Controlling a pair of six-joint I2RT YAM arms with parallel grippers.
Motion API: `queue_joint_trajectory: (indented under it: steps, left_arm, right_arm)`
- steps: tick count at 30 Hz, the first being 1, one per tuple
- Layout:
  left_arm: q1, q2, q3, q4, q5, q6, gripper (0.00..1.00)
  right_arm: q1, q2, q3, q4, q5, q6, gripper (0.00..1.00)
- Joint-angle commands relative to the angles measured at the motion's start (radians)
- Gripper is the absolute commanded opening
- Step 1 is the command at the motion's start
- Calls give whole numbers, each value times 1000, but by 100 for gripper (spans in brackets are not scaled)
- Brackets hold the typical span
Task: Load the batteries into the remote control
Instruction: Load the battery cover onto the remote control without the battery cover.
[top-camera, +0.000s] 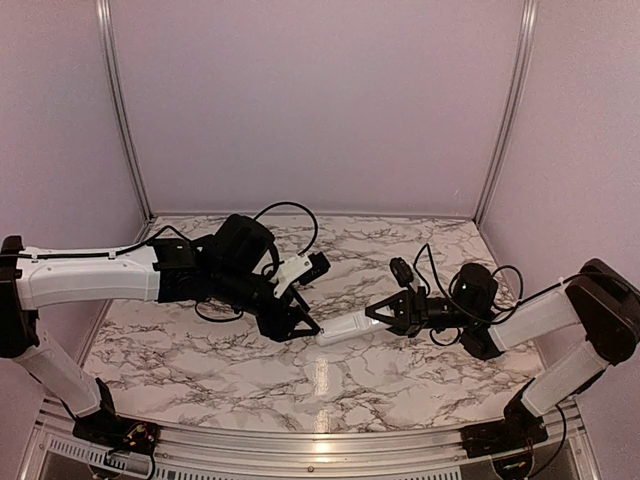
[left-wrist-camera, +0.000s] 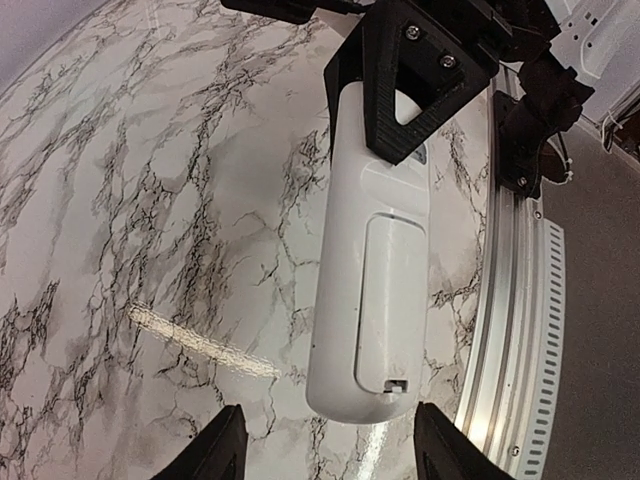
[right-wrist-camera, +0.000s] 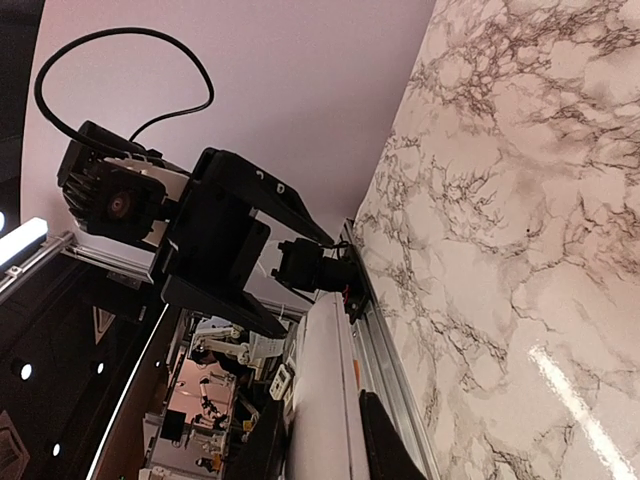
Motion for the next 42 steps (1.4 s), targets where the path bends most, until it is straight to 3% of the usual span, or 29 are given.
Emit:
queue_joint_trajectory:
  steps: [1, 25, 42]
  left_arm:
    - [4, 23, 30, 3, -15, 1, 59]
    - [4, 74, 69, -11, -17, 7, 59]
    - [-5, 182, 133, -172, -163, 51, 57]
  right_arm:
    - [11, 0, 36, 57, -17, 8, 0]
    - [13, 6, 37, 81, -22, 14, 0]
    - [13, 6, 29, 93, -19, 23, 0]
